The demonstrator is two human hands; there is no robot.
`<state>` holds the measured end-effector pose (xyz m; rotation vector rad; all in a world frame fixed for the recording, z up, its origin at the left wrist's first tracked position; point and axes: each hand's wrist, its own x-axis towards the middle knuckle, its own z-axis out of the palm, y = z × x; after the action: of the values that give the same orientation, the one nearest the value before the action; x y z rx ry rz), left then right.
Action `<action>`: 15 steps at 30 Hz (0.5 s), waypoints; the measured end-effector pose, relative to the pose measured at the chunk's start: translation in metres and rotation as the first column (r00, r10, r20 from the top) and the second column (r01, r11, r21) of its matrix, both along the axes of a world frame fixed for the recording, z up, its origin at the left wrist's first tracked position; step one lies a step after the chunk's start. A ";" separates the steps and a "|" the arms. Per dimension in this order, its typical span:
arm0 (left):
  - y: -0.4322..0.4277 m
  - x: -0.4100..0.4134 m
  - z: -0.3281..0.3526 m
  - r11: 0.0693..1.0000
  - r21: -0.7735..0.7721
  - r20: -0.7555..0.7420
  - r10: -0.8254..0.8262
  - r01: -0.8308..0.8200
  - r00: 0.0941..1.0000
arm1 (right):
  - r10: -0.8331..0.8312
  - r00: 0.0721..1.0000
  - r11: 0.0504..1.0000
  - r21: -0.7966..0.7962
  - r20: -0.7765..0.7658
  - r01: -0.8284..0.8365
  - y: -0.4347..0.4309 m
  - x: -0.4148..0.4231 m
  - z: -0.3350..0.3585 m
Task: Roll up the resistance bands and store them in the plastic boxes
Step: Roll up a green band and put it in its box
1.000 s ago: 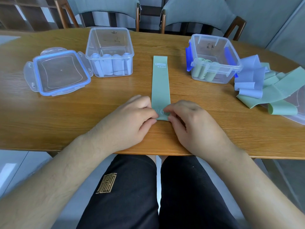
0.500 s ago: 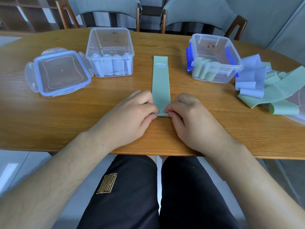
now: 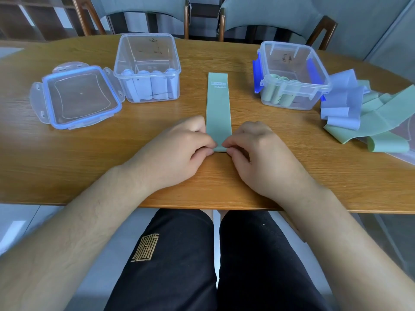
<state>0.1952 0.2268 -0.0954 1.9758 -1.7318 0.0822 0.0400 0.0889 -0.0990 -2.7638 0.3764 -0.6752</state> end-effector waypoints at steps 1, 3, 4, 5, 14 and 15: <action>-0.001 0.001 0.001 1.000 0.008 -0.013 0.002 -0.002 1.000 | 0.009 1.000 1.000 -0.001 -0.006 -0.009 -0.002 0.000 0.001; -0.004 0.002 0.004 1.000 0.011 -0.026 -0.003 0.003 1.000 | 0.015 1.000 1.000 -0.003 -0.011 -0.015 -0.004 0.002 0.003; -0.004 0.003 0.006 1.000 0.007 -0.031 -0.009 0.009 0.999 | 0.016 1.000 1.000 -0.013 -0.004 -0.016 -0.005 0.004 0.003; -0.005 0.003 0.007 1.000 0.001 -0.031 -0.015 0.015 0.999 | 0.016 1.000 0.999 -0.027 0.007 -0.016 -0.005 0.006 0.002; -0.008 0.007 0.001 1.000 -0.026 0.010 0.015 -0.014 1.000 | -0.019 0.999 0.996 -0.084 0.047 0.023 -0.003 0.009 -0.002; -0.009 0.008 0.000 1.000 -0.022 0.009 0.019 -0.019 1.000 | -0.015 0.999 0.997 -0.074 0.040 0.017 -0.003 0.008 -0.001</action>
<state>0.2027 0.2181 -0.0956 1.9787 -1.7110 0.1161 0.0482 0.0858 -0.0998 -2.8152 0.3726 -0.7620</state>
